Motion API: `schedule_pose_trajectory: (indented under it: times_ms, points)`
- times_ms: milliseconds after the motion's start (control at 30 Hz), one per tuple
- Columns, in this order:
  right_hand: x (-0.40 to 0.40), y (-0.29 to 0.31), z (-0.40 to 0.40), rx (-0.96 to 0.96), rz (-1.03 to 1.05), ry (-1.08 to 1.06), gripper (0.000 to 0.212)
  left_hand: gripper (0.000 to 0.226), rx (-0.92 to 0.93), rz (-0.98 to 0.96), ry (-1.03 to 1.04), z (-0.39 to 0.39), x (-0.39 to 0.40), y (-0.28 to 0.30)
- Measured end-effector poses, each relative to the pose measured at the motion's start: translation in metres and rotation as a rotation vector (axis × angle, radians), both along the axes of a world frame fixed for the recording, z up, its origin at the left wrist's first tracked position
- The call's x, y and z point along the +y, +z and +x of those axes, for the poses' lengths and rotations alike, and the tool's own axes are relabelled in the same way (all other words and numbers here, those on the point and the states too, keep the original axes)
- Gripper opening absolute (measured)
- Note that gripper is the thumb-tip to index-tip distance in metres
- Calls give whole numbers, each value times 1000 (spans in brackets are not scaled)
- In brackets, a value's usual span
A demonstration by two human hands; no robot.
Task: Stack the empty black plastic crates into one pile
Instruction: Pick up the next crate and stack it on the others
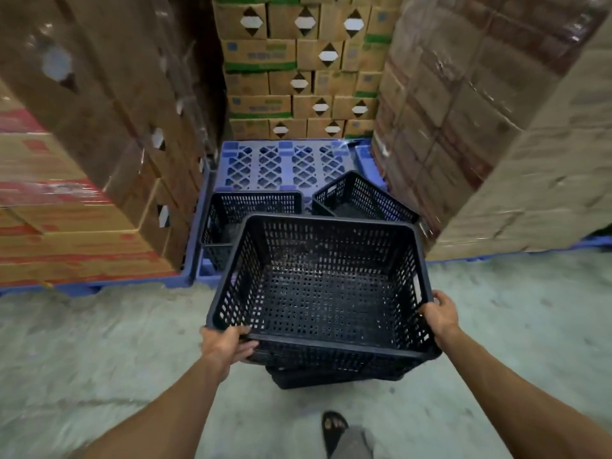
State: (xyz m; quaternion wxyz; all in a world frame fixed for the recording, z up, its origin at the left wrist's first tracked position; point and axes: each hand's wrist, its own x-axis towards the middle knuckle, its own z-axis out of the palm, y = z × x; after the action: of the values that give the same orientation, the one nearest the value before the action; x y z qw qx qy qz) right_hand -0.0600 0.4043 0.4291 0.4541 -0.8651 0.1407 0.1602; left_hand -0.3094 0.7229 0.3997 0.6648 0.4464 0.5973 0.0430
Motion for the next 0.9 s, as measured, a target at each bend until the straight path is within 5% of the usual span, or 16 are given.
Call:
schedule_pose_trajectory:
  times_ms: [233, 400, 600, 733, 833, 900]
  points:
    - [-36, -33, 54, 51, -35, 77, 33, 55, 88, -69, 74, 32, -65, 6]
    - [-43, -38, 85, -17, -176, 231, 41, 21, 215, -77, 31, 44, -89, 12]
    - [-37, -46, 84, -92, -779, 688, 95, 58, 399, 0, -90, 40, -96, 9]
    - [-23, -44, 56, -179, -645, 1181, 90, 100, 468, 416, -464, 40, -93, 10]
    - [-14, -44, 34, 353, -334, 1513, 88, 63, 519, 553, -883, 38, -97, 8]
    - [-13, -50, 25, 270, -464, 1641, 63, 32, 571, 554, -985, 37, -99, 9]
